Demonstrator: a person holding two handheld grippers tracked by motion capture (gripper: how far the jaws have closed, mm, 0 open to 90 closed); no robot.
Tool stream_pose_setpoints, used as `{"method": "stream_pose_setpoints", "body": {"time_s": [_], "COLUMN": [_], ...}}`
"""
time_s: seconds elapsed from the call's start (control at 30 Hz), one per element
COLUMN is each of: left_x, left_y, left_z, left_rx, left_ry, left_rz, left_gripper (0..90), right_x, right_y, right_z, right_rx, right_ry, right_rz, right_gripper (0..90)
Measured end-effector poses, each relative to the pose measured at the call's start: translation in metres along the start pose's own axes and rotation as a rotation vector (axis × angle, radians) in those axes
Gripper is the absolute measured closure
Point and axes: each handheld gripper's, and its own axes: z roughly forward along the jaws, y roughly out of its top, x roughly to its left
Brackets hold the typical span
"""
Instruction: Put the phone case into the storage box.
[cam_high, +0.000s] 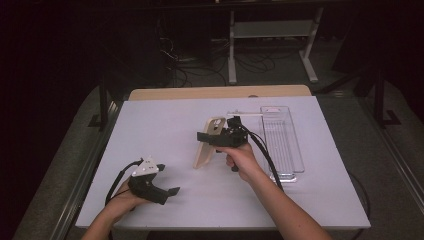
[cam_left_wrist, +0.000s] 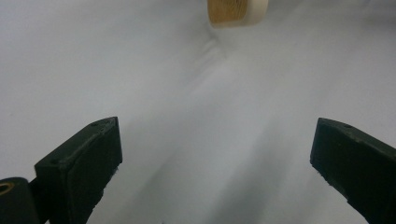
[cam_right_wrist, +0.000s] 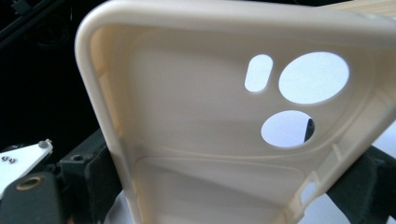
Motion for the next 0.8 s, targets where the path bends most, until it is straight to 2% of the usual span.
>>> {"method": "stream_pose_setpoints", "body": {"time_s": [0.03, 0.17, 0.2, 0.23, 0.43, 0.47, 0.53, 0.8], "left_x": [0.000, -0.001, 0.000, -0.002, -0.002, -0.003, -0.001, -0.002], "left_y": [0.000, 0.000, 0.000, 0.000, 0.001, 0.001, 0.001, 0.001], "left_z": [0.000, 0.000, 0.000, 0.001, 0.000, 0.000, 0.000, 0.000], "left_rx": [0.005, 0.015, 0.018, -0.001, 0.004, -0.011, -0.001, 0.004], "left_ry": [0.001, 0.003, 0.004, 0.003, 0.007, 0.003, 0.003, -0.004], "left_rz": [0.007, 0.011, 0.017, -0.001, 0.021, 0.005, 0.018, 0.017], "left_gripper": [1.9, 1.9, 1.9, 1.9, 2.0, 2.0, 2.0, 2.0], "right_x": [0.001, 0.001, 0.001, 0.000, -0.002, -0.002, -0.002, -0.005], "right_y": [0.000, 0.003, 0.003, 0.004, 0.007, 0.008, 0.009, 0.014], "right_z": [-0.001, -0.004, -0.004, -0.005, -0.009, -0.010, -0.012, -0.019], "right_rx": [0.009, -0.001, -0.001, -0.007, -0.021, -0.021, -0.024, -0.044], "right_ry": [0.002, 0.003, 0.003, 0.000, 0.000, 0.000, 0.001, -0.006], "right_rz": [0.017, 0.023, 0.023, 0.009, 0.012, 0.013, 0.024, 0.020], "right_gripper": [9.3, 9.3, 9.3, 9.3, 9.3, 9.3, 9.3, 9.3]}}
